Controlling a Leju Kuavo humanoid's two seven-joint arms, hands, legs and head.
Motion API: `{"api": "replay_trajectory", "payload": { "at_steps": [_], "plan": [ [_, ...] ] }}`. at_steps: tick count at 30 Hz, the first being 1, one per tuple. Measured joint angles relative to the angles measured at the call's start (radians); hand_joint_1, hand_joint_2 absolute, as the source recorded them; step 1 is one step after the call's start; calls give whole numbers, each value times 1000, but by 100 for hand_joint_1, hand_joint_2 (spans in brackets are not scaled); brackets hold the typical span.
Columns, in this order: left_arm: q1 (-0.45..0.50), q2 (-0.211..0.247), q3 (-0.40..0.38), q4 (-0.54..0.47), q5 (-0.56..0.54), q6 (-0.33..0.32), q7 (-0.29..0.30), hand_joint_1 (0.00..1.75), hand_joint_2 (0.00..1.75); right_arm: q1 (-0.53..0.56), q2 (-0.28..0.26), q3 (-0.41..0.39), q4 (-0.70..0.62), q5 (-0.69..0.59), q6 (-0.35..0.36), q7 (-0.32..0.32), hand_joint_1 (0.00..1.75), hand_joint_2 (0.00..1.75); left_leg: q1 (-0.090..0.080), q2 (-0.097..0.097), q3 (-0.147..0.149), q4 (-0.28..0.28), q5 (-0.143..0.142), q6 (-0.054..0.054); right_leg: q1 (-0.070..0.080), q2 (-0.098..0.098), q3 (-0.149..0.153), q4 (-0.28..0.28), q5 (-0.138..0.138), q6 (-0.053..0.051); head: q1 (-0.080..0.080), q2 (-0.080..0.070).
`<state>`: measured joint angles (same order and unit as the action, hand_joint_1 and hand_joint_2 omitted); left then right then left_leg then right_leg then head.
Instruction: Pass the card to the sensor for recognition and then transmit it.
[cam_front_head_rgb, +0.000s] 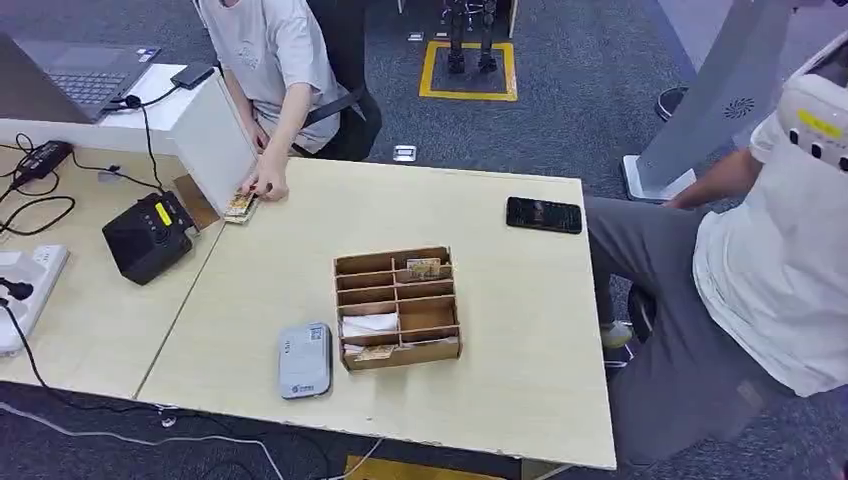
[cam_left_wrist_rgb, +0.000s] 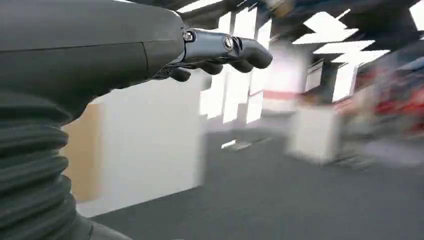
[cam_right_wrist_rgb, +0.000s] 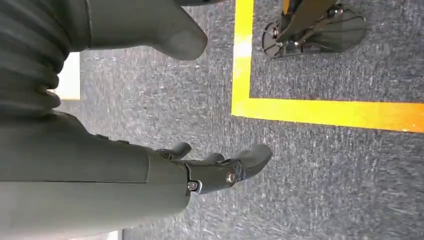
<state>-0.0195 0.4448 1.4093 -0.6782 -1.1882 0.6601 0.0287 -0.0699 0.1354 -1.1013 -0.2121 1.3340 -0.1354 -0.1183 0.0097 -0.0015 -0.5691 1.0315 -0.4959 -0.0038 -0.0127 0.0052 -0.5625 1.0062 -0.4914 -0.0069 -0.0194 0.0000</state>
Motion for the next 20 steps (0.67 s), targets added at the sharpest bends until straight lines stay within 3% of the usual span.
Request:
{"api": "replay_trajectory", "payload": {
  "at_steps": [3, 4, 8, 15, 20],
  "plan": [
    [-5, -145, 54, 106, -4, 21, 239, 0, 175, -5, -3, -7, 0, -7, -3, 8, 0, 175, -1, -1, 0, 0, -1, 3, -1, -1, 0, 0, -1, 3, -2, 0],
    [-5, -190, 62, 131, -4, 21, 262, 0, 175, -5, -4, -9, 0, -10, -4, 8, 0, 175, 2, -2, -1, 3, -1, 4, 0, -2, 1, -1, -1, 3, -2, 0],
    [-9, -275, 81, 198, -8, 25, 267, 0, 175, -6, -10, -16, -1, -11, -4, 8, 0, 175, 1, -2, -1, 4, -2, 6, 1, -2, 4, -2, 1, 5, 1, 0],
    [-16, -325, 98, 236, -7, 27, 273, 0, 175, -6, -15, -18, -2, -11, -5, 8, 0, 175, 2, -2, 0, 5, -2, 6, 1, -2, 4, -2, 1, 6, 2, 0],
    [-40, -455, 108, 259, 12, 33, 330, 0, 175, -5, -17, -28, -6, -16, -28, 23, 0, 175, 0, -2, 0, 5, -1, 7, 0, -2, 4, -2, 1, 7, 1, 0]
  ]
}}
